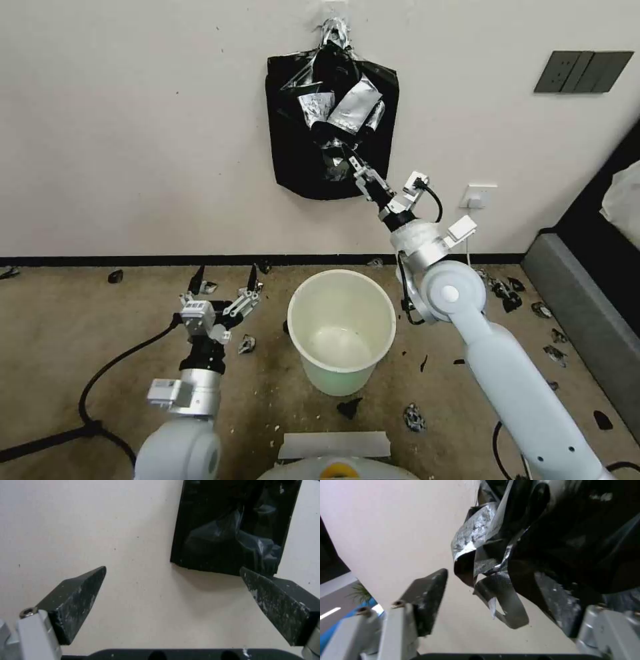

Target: Place a trash bag onto the trash bin.

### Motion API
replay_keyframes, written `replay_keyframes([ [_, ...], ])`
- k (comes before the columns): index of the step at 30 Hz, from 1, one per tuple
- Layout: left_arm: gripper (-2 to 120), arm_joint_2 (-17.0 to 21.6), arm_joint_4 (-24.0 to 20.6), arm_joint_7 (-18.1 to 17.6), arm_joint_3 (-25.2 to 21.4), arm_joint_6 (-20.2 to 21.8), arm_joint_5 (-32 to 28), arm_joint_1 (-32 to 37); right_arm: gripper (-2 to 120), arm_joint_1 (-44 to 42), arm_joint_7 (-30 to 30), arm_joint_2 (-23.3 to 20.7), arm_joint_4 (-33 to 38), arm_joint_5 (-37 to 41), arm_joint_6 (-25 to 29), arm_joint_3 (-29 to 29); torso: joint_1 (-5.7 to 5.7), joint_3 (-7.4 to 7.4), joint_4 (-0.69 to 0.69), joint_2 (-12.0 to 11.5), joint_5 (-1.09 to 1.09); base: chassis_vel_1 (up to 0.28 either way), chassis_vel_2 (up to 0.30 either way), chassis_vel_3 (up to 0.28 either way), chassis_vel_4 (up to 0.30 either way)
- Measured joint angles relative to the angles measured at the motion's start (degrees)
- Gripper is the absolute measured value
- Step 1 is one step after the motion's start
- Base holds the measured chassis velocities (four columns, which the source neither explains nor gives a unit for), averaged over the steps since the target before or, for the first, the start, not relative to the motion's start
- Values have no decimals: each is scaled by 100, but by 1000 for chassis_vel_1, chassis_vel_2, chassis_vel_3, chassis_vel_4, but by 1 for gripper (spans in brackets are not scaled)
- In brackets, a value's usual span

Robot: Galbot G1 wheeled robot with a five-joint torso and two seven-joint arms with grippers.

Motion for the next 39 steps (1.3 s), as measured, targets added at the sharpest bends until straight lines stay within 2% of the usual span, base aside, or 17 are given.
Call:
replay_keyframes([
  [2, 100, 0, -17, -1, 2, 0, 6, 7, 57, 142, 63, 68, -106, -8, 9, -64, 0, 0, 0, 0, 0, 0, 0, 0, 0],
  [3, 100, 0, -17, -1, 2, 0, 6, 7, 57, 142, 63, 68, -106, -8, 9, -64, 0, 0, 0, 0, 0, 0, 0, 0, 0],
  [5, 100, 1, -31, -1, -5, -2, 10, 26, 47, 202, 94, 75, -148, 2, 17, -80, 0, 0, 0, 0, 0, 0, 0, 0, 0],
  [6, 100, 1, -31, -1, -5, -2, 10, 26, 47, 202, 94, 75, -148, 2, 17, -80, 0, 0, 0, 0, 0, 0, 0, 0, 0],
  [9, 100, 6, -37, -1, -21, -6, 10, 26, 32, 250, 109, 76, -174, 34, 36, -135, 0, 0, 0, 0, 0, 0, 0, 0, 0],
  [10, 100, 6, -37, -1, -21, -6, 10, 26, 32, 250, 109, 76, -174, 34, 36, -135, 0, 0, 0, 0, 0, 0, 0, 0, 0],
  [12, 100, 7, -46, -1, -23, -8, 12, 25, 22, 281, 109, 91, -189, 41, 53, -161, 0, 0, 0, 0, 1, 0, 0, 0, 0],
  [16, 100, 5, -52, -1, -30, -10, 18, 27, 13, 340, 108, 120, -219, 55, 83, -190, 0, 0, 0, 0, 1, 0, 0, 0, 0],
  [18, 100, 6, -66, -2, -48, -12, 19, 43, 1, 381, 94, 133, -241, 65, 126, -211, 0, 0, 0, 0, 1, 0, 0, 0, 0],
  [27, 100, 73, -89, -5, -81, -15, -5, 57, 0, 406, -105, 151, -293, 50, 253, -244, 0, 0, 0, 0, 1, 0, 0, 0, 0],
  [39, 100, 14, -17, -10, -17, -14, -32, 12, 0, -351, -1087, -381, 283, -690, 447, -377, 0, 0, -1, 0, 2, 0, 0, 0, 0],
])
